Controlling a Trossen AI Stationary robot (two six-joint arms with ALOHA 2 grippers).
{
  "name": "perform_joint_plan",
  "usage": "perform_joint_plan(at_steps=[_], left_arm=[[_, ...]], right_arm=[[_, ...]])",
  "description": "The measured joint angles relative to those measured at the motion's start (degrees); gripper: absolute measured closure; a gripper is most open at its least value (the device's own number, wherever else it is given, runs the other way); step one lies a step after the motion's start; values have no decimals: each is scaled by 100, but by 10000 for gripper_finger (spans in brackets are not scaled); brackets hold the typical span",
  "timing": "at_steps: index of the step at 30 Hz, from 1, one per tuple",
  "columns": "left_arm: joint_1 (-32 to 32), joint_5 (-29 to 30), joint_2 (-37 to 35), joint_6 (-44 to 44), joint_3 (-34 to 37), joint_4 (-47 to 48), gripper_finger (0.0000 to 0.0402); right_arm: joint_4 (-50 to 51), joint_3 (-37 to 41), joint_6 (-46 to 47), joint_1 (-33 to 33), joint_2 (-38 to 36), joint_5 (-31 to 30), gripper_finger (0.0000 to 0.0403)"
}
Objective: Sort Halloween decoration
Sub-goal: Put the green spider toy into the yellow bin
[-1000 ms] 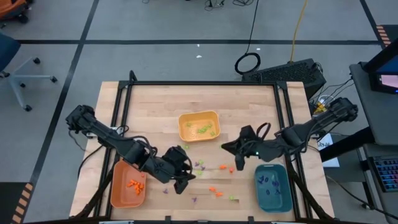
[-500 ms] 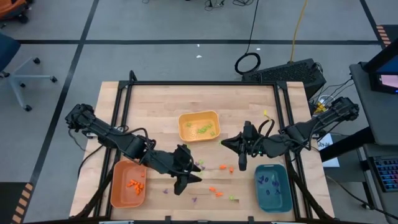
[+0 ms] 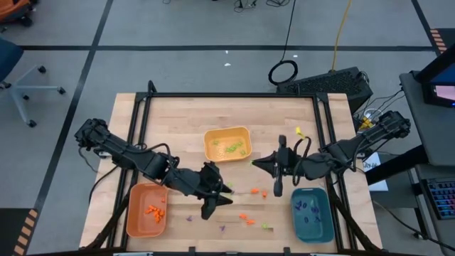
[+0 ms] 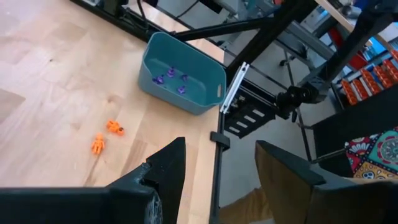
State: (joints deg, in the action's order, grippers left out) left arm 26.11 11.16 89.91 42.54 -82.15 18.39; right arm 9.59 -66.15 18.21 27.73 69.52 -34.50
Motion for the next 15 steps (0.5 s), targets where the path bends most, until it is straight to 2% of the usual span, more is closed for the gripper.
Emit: perform_joint_plan(at_steps=[8, 15], left_arm=[[-17, 2, 0, 44, 0, 5, 210], [-15, 3, 0, 156, 0, 3, 210]], right_arm=[[-344, 0, -2579, 0, 0, 2, 403], [-514, 0, -3360, 0, 0, 2, 403]])
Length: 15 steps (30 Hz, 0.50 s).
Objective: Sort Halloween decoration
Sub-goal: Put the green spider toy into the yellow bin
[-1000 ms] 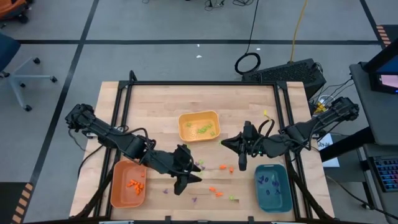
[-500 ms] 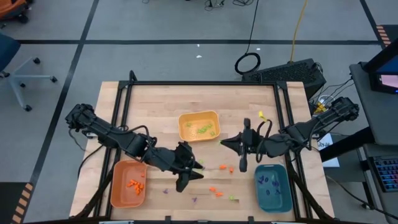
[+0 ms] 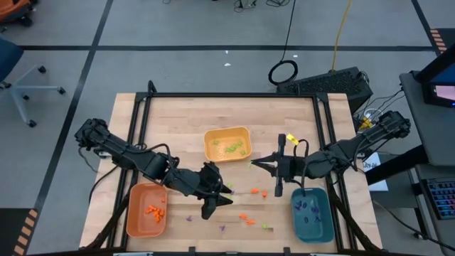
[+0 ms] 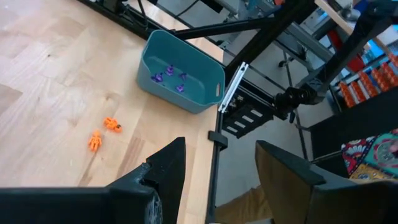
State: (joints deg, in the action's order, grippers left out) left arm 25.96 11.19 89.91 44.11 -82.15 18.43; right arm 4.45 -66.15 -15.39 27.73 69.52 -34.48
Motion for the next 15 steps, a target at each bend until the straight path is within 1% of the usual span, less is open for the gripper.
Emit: perform_joint_plan(at_steps=[6, 15], left_arm=[[-2, -1, 0, 56, 0, -9, 210], [-2, -1, 2, 56, 0, -8, 210]], right_arm=[[0, 0, -281, 11, 0, 0, 403], [2, 0, -195, 11, 0, 0, 403]])
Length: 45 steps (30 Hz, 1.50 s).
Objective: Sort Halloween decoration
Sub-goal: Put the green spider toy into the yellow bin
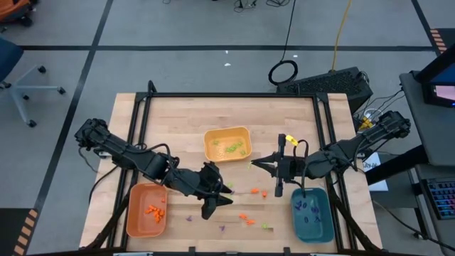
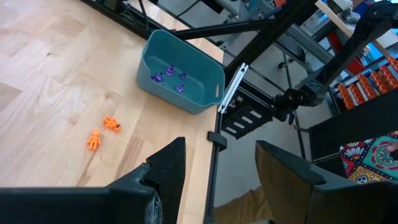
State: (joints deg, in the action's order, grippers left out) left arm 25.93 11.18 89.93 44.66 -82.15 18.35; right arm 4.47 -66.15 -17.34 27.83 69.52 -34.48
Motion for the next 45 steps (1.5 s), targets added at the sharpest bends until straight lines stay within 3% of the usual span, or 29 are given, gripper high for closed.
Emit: perform_joint_plan(at_steps=[12, 21, 34, 45], left_arm=[[-5, 3, 0, -2, 0, 15, 210], [-4, 260, 0, -55, 0, 18, 210], [-9, 352, -22, -190, 0, 112, 210], [-100, 722, -404, -332, -2, 987, 210]], right_arm=[[4, 0, 1485, -2, 0, -9, 403], [61, 0, 3895, -52, 0, -39, 403], [72, 0, 5949, -93, 2, -16, 403], [731, 2, 7583, -642, 7, 210, 403]])
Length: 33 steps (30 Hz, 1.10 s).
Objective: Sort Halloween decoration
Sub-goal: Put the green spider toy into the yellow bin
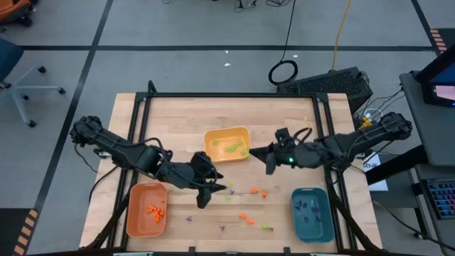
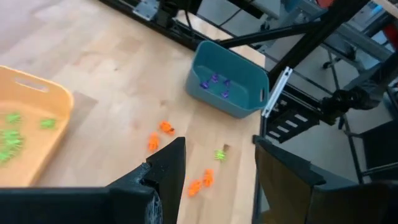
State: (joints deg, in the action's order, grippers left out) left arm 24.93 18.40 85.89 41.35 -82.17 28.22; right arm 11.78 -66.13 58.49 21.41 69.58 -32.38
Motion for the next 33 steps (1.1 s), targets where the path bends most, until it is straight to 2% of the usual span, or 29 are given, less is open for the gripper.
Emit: perform_joint_plan(at_steps=[10, 23, 33], left_arm=[[-140, 24, -219, -125, 0, 370, 210], [-161, 174, -276, 166, 0, 583, 210], [-166, 290, -433, 293, 0, 843, 210]], right_arm=[[25, 0, -162, -1048, 0, 1154, 403], [4, 0, -514, -1900, 221, 2177, 403], [537, 0, -850, -2195, 790, 2359, 403]])
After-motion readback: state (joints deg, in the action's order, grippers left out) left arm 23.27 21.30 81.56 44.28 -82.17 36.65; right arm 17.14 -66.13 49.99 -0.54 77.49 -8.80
